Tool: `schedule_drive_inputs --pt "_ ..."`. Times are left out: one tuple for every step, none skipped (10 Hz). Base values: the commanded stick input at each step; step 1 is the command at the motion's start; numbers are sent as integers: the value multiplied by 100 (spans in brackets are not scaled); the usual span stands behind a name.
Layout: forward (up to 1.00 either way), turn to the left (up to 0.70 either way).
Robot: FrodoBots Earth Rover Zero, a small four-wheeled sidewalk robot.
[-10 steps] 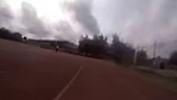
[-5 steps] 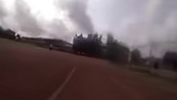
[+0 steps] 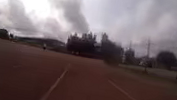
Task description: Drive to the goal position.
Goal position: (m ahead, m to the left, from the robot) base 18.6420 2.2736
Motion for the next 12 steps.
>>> schedule_drive_inputs --pt "85 0" --pt "85 0" --pt "85 0" --pt "85 0" --pt "85 0" --pt "85 0" --pt "85 0" --pt "85 0" --pt "85 0" --pt "85 0" --pt "85 0" --pt "85 0"
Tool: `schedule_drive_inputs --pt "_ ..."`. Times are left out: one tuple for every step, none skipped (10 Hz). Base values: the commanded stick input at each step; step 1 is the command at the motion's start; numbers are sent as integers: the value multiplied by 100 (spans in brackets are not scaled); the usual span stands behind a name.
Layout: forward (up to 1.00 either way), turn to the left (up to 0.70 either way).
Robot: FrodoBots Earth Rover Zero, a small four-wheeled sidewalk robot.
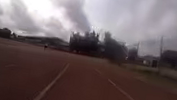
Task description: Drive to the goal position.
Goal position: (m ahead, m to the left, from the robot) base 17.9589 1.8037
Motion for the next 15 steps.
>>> schedule_drive_inputs --pt "85 0" --pt "85 0" --pt "85 0" --pt "85 0" --pt "85 0" --pt "85 0" --pt "85 0" --pt "85 0" --pt "85 0" --pt "85 0" --pt "85 0" --pt "85 0" --pt "85 0" --pt "85 0" --pt "85 0"
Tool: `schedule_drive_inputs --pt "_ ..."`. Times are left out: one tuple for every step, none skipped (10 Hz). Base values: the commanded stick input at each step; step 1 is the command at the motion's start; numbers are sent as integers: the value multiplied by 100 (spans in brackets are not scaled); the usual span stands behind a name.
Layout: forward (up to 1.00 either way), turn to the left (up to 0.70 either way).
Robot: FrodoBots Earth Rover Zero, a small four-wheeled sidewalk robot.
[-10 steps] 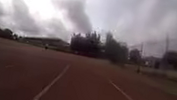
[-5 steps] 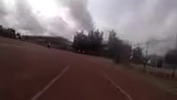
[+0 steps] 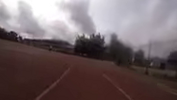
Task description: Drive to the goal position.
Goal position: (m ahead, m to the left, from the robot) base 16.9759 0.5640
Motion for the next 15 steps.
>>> schedule_drive_inputs --pt "85 0" --pt "85 0" --pt "85 0" --pt "85 0" --pt "85 0" --pt "85 0" --pt "85 0" --pt "85 0" --pt "85 0" --pt "85 0" --pt "85 0" --pt "85 0" --pt "85 0" --pt "85 0" --pt "85 0"
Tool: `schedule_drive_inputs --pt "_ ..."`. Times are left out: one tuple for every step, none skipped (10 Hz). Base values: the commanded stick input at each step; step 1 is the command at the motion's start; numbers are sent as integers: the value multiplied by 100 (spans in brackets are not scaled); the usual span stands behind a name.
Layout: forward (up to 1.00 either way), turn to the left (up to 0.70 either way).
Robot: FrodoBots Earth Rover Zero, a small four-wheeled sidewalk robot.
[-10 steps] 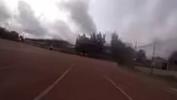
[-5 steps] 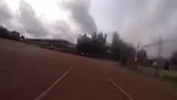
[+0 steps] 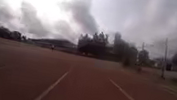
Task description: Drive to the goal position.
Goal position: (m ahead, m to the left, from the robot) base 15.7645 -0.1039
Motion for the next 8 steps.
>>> schedule_drive_inputs --pt "85 -34" --pt "85 -34" --pt "85 -34" --pt "85 -33" --pt "85 -12" --pt "85 0" --pt "85 0" --pt "85 0"
